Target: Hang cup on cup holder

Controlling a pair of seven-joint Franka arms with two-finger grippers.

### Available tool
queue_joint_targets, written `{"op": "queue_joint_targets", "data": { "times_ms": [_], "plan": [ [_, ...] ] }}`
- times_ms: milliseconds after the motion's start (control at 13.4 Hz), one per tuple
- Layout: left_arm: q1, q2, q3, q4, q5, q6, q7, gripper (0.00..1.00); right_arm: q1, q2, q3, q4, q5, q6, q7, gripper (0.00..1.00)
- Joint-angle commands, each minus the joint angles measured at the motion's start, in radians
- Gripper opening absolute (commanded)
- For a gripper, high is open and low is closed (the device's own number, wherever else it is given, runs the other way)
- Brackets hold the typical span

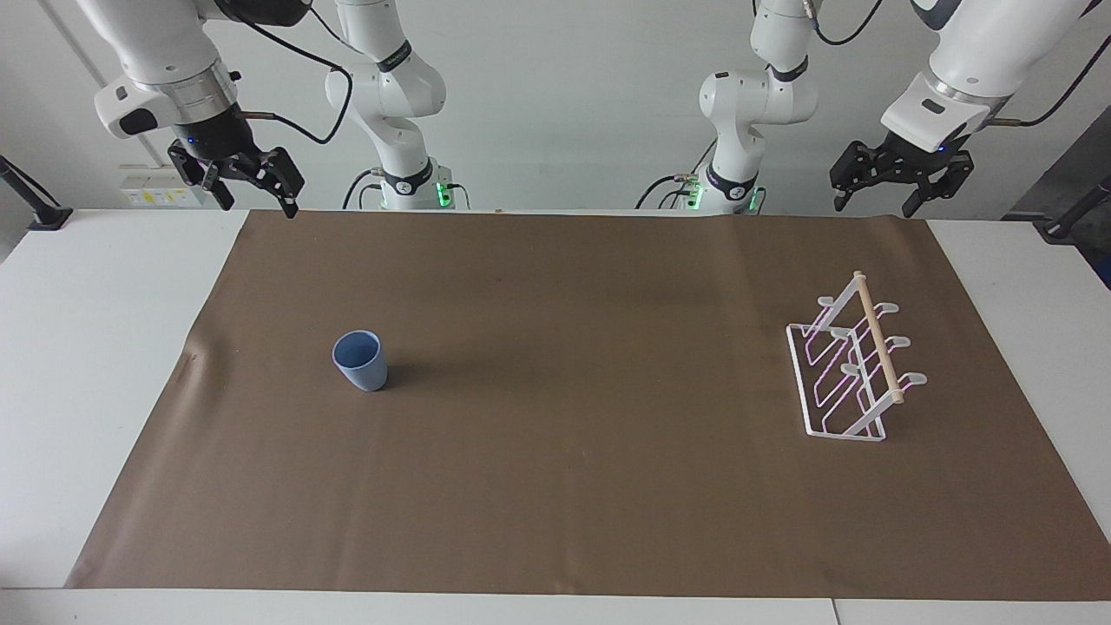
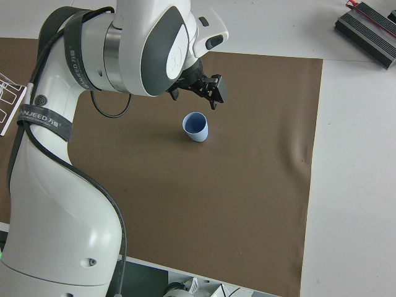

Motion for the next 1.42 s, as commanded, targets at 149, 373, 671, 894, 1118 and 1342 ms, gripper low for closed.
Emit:
{"op": "queue_joint_targets", "data": {
  "times_ms": [149,373,671,894,1118,1342],
  "plan": [
    [-0.001,-0.026,0.001,-0.026,0.019,-0.003,-0.005,1.00,-0.011,-0.032,0.004,-0.049,0.016,0.026,-0.031,1.00],
    [-0.002,-0.026,0.001,-0.026,0.019,-0.005,-0.007,1.00,-0.013,-0.036,0.004,-0.083,0.016,0.084,-0.039,1.00],
    [-0.001,-0.026,0.001,-0.026,0.019,-0.003,-0.007,1.00,-0.019,-0.012,0.002,-0.182,0.016,0.175,-0.134,1.00],
    [-0.002,-0.026,0.001,-0.026,0.019,-0.003,-0.007,1.00,-0.014,0.032,0.004,-0.245,0.017,0.325,-0.140,1.00],
    [-0.001,-0.026,0.001,-0.026,0.019,-0.003,-0.007,1.00,-0.005,0.114,0.004,-0.245,0.019,0.399,-0.146,1.00],
    [-0.002,-0.026,0.001,-0.026,0.019,-0.003,-0.007,1.00,-0.002,0.183,0.005,-0.273,0.020,0.506,-0.192,1.00]
  ]
}}
